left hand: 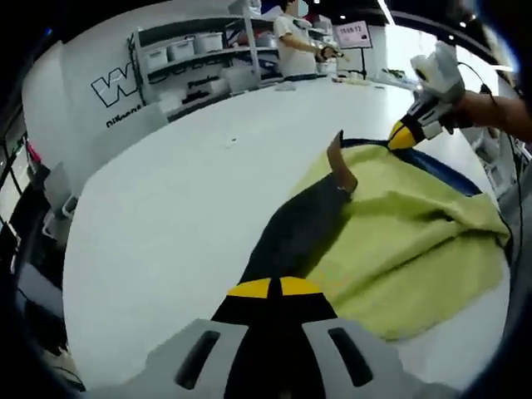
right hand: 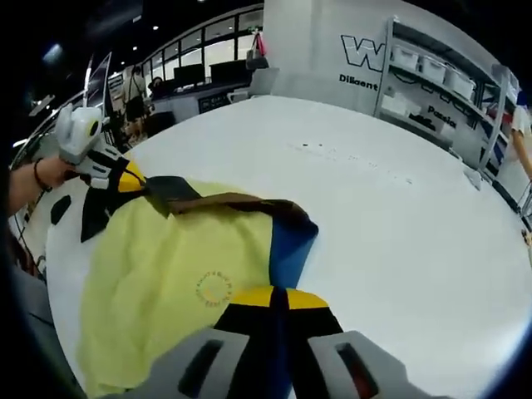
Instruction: Fold the garment on the visible template until the final outline fits inside the template.
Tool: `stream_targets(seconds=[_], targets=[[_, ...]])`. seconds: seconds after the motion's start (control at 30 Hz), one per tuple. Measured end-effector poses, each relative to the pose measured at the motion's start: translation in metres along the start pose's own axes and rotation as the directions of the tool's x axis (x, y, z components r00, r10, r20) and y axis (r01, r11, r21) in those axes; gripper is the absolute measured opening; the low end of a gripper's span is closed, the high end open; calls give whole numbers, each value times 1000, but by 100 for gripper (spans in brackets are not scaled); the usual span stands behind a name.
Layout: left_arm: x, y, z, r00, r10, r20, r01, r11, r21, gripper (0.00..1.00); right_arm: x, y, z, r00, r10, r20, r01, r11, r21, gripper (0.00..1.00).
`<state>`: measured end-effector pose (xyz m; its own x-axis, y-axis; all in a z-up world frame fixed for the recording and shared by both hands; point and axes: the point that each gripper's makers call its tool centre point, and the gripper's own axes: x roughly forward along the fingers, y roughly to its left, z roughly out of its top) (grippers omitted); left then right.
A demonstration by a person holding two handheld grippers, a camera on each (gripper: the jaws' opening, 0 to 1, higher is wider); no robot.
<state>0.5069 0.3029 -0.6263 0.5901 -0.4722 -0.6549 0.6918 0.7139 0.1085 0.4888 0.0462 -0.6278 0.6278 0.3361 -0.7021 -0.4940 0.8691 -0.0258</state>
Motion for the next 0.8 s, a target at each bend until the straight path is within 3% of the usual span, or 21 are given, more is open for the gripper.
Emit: stream_targets(seconds=[0.07, 0.1, 0.2, 0.27, 0.4, 0.47, 0.57, 0.7, 0.73, 0.8], targets=[[-2, -1, 4, 1000, -13, 18, 13, 999, -38, 0, -1, -1, 0, 1000, 0, -1, 0, 1000, 7, 0], [-5, 4, 14, 997, -42, 62, 52, 985, -164, 0, -1, -2, -1, 1000, 0, -2, 0, 1000, 10, 0], [-9, 12, 23, 993, -50, 105, 79, 953, -291, 0, -1, -3, 0, 1000, 10, -1, -10, 999, 48, 0], [-12, 16, 33, 984, -71, 162, 132, 905, -404, 0, -2, -5, 2, 1000, 1, 9, -2, 999, 51, 0], [-14, 32, 45, 970, -50, 240, 182, 800, -571, 0, -2, -8, 3, 1000, 5, 19, -6, 997, 74, 0], [-11, 37, 43, 974, -45, 221, 165, 811, -562, 0, 0, -10, 0, 1000, 1, -6, -1, 999, 53, 0], [0, 49, 44, 982, -32, 188, 138, 798, -586, 0, 1, -17, 1, 1000, -20, -12, 21, 999, 45, 0], [9, 58, 44, 988, -9, 153, 95, 820, -564, 0, 3, -35, 0, 998, -64, -23, 65, 996, 56, 0], [13, 60, 42, 989, -8, 145, 91, 814, -574, 0, 3, -36, -1, 998, -64, -26, 65, 996, 59, 0], [16, 58, 43, 991, 4, 136, 84, 769, -634, 0, 6, -38, -2, 998, -61, -31, 63, 996, 64, 0]])
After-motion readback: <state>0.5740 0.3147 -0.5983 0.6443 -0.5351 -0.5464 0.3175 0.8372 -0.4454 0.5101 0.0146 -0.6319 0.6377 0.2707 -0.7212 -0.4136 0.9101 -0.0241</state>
